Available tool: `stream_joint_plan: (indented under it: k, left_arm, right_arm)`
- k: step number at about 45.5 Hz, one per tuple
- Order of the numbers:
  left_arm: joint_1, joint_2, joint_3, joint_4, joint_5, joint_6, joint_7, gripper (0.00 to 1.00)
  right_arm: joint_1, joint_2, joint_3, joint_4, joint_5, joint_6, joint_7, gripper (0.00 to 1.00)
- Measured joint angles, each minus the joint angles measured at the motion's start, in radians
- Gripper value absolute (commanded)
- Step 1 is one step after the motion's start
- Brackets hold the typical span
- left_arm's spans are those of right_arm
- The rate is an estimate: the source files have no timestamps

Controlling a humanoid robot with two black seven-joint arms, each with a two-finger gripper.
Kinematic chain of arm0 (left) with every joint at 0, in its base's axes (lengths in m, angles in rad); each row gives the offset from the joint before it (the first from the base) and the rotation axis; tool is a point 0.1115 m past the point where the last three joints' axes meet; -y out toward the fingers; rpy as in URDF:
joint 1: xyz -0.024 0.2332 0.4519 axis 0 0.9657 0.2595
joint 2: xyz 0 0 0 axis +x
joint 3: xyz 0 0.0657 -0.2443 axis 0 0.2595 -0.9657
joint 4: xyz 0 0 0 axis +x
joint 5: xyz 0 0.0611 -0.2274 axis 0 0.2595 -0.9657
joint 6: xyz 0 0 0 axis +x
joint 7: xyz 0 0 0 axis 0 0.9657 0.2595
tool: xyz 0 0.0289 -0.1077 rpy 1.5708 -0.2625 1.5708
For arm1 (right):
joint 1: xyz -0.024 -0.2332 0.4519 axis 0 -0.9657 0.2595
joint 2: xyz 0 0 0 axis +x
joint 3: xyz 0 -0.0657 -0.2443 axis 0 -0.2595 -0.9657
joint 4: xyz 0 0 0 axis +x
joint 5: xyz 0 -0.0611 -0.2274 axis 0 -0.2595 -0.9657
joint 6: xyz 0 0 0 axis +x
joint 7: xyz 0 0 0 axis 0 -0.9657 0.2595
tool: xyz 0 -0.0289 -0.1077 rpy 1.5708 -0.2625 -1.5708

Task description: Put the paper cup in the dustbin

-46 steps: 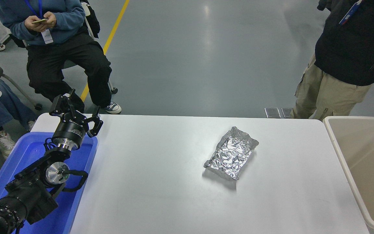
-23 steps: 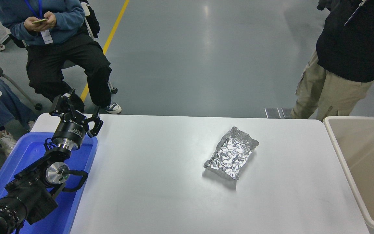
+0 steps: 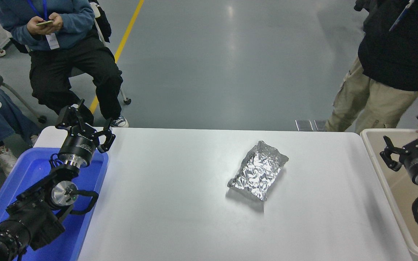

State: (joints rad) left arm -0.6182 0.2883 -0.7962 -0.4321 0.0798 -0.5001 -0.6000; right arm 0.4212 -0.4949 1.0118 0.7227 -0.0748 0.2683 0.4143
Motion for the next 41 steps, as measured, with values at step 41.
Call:
stream_joint_plan:
  k: [41]
  left_arm:
    - [0.000,0.000,0.000,0.000,0.000,0.000,0.000,1.00]
  right_arm:
    - [-0.109,0.357,0.389,0.150,-0.637,-0.051,0.031,1.00]
